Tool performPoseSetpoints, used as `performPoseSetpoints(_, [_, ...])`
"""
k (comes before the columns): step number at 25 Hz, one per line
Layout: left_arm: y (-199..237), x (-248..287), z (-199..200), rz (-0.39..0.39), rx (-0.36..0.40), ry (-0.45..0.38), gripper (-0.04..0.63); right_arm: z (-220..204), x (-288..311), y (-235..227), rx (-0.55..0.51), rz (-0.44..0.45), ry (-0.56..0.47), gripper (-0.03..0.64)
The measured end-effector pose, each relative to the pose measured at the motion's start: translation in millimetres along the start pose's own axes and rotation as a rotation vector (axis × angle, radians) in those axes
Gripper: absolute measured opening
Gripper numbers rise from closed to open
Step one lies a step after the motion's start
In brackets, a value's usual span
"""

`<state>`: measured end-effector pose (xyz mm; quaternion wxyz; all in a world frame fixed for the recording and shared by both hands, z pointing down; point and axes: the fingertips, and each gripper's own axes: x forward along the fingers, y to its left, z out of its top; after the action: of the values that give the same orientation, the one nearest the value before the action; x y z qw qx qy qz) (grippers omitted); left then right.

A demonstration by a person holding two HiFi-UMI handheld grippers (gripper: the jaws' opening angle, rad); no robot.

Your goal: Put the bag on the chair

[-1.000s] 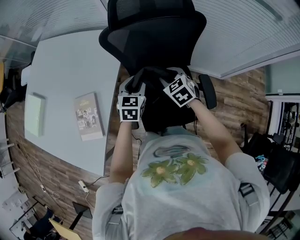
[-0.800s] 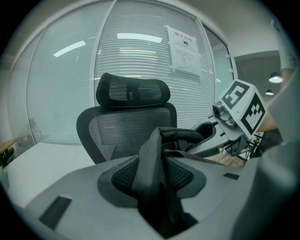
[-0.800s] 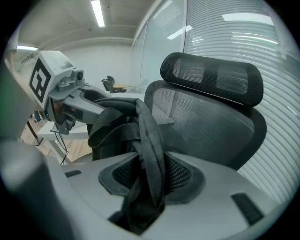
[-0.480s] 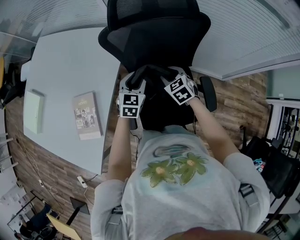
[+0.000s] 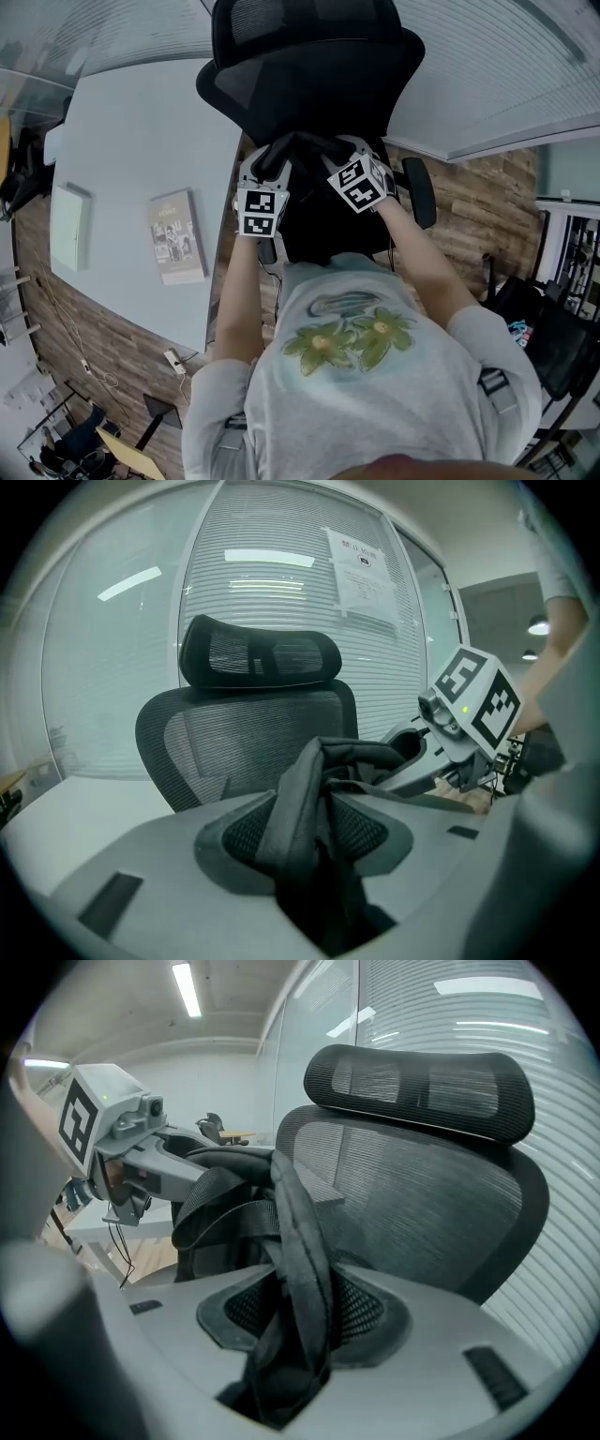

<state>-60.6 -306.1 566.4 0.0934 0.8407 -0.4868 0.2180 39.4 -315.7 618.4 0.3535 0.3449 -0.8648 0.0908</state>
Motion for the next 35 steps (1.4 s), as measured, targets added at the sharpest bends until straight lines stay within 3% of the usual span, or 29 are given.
performPoseSetpoints(14, [22.6,24.9,-4.2,-0.002,-0.018,0.026,0.188,8.7,25.8,-17.4,0.014,-0.004,0.022,0.166])
performPoseSetpoints(35, [53.7,54.0,-15.4,0.056,-0.063,0.084,0.187,16.7,72.9,-33.9,-0.062,0.049,0.059,0.181])
